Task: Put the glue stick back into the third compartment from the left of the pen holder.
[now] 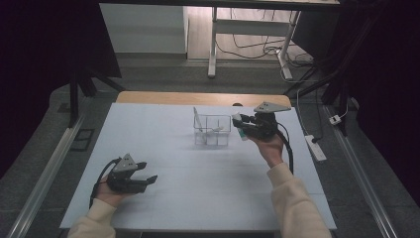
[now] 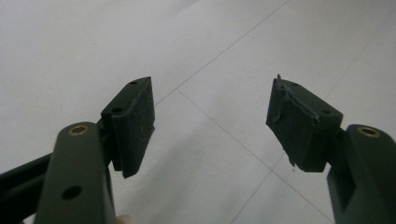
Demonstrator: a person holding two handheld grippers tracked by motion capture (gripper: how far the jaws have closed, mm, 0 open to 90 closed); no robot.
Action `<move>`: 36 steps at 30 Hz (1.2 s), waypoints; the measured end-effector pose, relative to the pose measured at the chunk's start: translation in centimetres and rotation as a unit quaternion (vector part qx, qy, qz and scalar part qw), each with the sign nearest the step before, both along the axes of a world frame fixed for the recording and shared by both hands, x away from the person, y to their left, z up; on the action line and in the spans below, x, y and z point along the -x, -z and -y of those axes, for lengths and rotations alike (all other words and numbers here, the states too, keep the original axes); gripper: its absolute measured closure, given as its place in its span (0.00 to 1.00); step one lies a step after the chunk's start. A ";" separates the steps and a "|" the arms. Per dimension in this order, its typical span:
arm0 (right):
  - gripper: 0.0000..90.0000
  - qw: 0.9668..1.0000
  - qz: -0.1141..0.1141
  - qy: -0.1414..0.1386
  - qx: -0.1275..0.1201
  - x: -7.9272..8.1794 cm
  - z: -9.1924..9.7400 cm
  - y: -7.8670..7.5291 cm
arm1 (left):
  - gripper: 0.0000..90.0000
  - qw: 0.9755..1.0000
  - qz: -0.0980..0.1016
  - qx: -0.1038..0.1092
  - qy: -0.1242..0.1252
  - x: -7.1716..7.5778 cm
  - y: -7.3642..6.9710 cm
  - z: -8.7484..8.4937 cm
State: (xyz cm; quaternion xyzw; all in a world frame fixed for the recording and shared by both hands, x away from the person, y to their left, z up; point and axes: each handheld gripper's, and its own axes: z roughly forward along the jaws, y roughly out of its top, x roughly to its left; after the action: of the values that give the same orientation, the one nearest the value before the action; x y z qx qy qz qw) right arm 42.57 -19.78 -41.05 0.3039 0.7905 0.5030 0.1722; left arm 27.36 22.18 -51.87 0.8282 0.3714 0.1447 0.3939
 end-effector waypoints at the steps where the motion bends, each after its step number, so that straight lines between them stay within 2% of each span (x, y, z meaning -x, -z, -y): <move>1: 0.72 1.000 0.001 0.000 0.000 0.0 -0.1 0.0 | 0.36 1.000 0.000 0.000 0.000 0.0 0.0 0.0; 31: 0.72 1.000 0.007 -0.005 -0.012 -1.5 -3.6 0.1 | 0.36 1.000 0.000 0.001 0.002 0.0 0.0 0.0; 36: 0.72 1.000 0.013 0.007 -0.011 -2.2 -4.3 0.1 | 0.36 1.000 0.000 0.000 0.003 0.0 0.0 0.0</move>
State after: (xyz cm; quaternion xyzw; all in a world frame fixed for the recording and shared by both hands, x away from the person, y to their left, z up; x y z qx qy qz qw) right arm 44.76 -15.52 -41.10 0.3046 0.7806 0.5143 0.1826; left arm 27.37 22.21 -51.88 0.8292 0.3688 0.1435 0.3948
